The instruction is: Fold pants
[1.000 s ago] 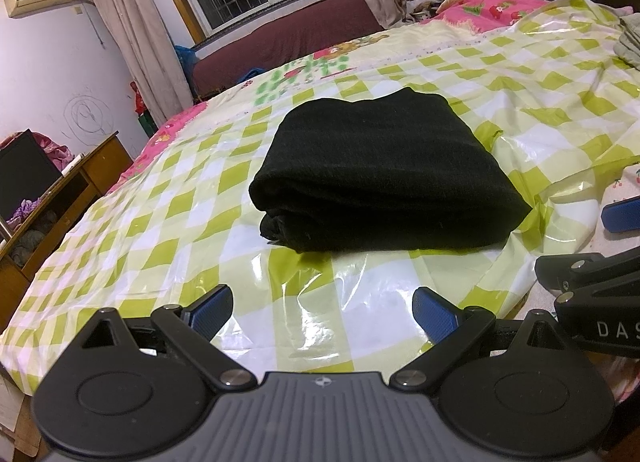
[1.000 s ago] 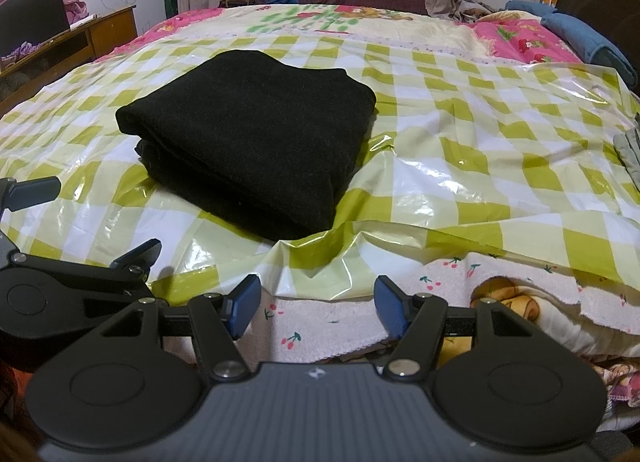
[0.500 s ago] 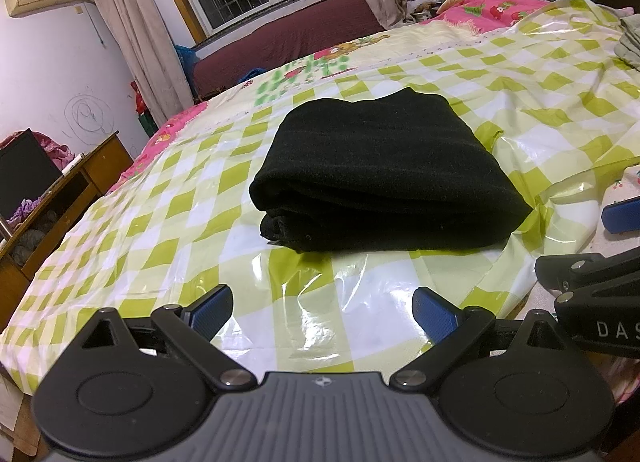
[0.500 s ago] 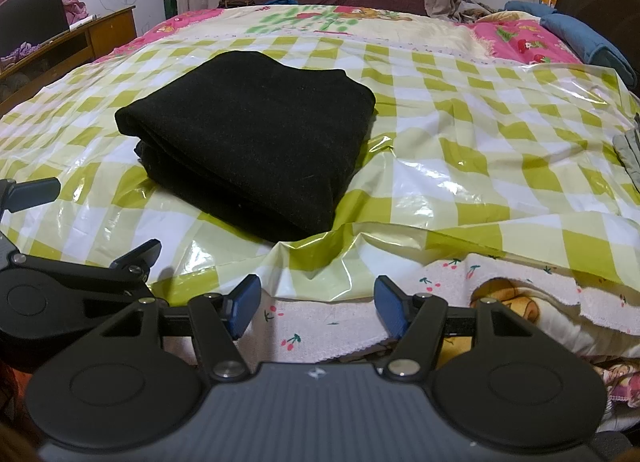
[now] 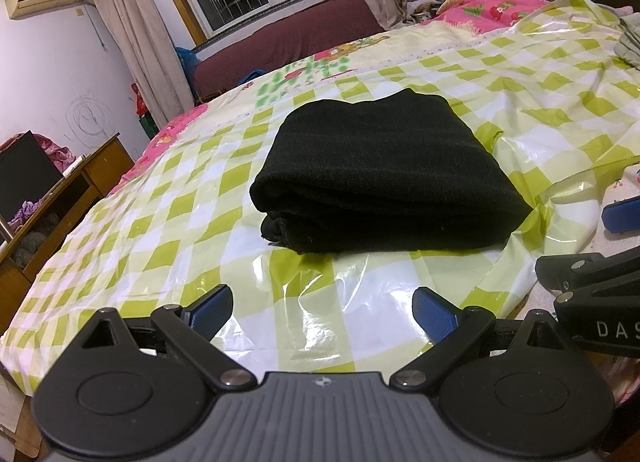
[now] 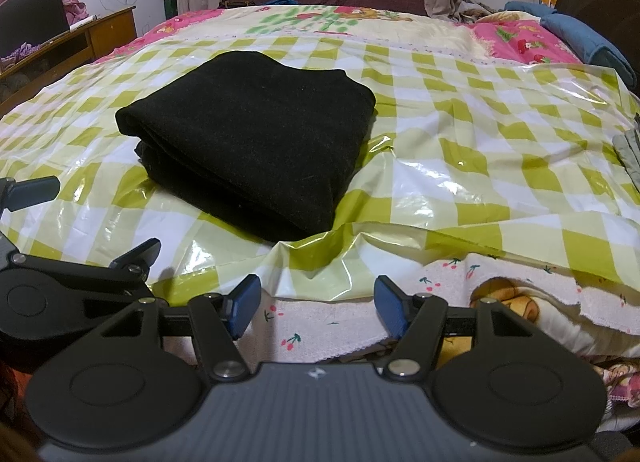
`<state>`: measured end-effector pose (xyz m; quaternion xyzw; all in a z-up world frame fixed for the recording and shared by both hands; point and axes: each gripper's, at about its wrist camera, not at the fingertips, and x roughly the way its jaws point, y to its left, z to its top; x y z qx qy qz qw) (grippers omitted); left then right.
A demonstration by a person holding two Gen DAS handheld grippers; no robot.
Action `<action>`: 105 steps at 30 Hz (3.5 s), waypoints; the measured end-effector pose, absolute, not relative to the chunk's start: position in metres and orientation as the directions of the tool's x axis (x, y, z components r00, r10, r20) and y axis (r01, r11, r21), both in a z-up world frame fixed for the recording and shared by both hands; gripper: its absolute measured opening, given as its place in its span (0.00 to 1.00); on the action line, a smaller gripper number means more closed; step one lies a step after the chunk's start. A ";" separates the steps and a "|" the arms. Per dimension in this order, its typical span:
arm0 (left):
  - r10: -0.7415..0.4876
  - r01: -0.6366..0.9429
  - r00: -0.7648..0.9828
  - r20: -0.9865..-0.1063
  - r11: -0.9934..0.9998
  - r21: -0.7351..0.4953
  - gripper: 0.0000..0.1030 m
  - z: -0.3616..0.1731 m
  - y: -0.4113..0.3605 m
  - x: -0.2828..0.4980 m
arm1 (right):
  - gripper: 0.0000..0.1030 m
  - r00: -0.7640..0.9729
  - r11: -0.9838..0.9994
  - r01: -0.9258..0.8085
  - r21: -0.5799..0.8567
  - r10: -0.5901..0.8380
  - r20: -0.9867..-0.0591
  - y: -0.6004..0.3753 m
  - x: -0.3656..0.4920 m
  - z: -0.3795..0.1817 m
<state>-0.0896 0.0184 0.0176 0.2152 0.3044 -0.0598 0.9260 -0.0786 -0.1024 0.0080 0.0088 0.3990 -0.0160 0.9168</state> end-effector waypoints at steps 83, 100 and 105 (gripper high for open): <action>0.029 0.235 0.800 -0.599 0.904 0.358 1.00 0.015 0.016 -0.086 | 0.61 0.697 0.999 0.020 -0.031 -0.037 -0.716 -0.100 -0.082 0.009; 0.023 0.234 0.794 -0.608 0.911 0.340 1.00 0.013 0.016 -0.081 | 0.61 0.694 1.000 0.023 -0.010 -0.023 -0.719 -0.101 -0.079 0.007; 0.024 0.228 0.798 -0.602 0.913 0.339 1.00 0.014 0.016 -0.081 | 0.61 0.698 1.000 0.024 -0.002 -0.018 -0.715 -0.102 -0.079 0.007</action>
